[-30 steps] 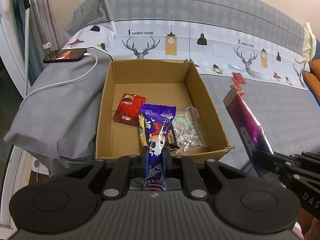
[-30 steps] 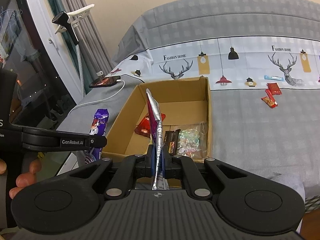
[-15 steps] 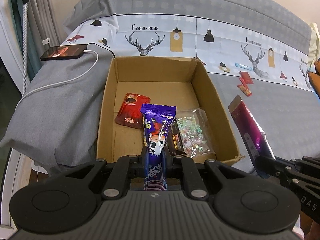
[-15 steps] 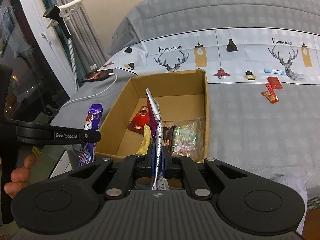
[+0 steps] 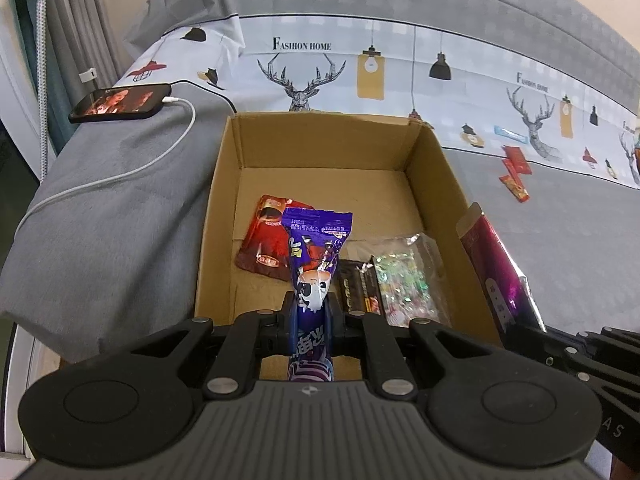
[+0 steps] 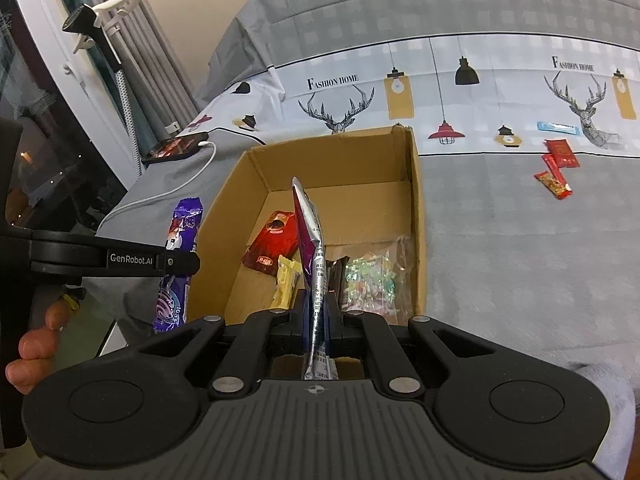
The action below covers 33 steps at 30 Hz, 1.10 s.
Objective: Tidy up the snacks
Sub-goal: 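Lower purple bar with left into the box while right lowers silver pack, release both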
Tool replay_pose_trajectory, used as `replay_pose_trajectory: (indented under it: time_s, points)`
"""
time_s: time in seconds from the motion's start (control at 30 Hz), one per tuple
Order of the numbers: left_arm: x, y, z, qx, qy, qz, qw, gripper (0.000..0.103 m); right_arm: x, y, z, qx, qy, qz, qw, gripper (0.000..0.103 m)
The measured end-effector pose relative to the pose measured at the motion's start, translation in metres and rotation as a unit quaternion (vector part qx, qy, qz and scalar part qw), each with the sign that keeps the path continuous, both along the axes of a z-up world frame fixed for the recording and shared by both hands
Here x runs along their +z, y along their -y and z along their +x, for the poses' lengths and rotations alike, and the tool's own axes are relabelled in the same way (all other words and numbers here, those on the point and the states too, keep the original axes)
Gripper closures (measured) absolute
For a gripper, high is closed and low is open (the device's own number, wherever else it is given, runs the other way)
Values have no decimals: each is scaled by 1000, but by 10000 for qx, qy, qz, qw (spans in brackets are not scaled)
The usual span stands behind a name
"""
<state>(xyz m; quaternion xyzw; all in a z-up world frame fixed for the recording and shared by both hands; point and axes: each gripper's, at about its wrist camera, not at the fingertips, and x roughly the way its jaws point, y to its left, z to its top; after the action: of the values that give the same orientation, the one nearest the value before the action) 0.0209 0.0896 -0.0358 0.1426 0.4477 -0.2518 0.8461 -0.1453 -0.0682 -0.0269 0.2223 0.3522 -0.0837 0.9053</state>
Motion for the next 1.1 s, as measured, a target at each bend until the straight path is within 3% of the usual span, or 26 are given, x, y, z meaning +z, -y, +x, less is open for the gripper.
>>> replay_pose_trajectory:
  time_s: [0.7, 1.1]
  points:
    - [-53, 43, 81, 60, -272, 352, 9990, 90, -48, 34, 92, -66, -407, 101, 9991, 96]
    - [-76, 51, 103, 87, -381, 508, 9979, 90, -69, 39, 114, -51, -611, 118, 9980, 96]
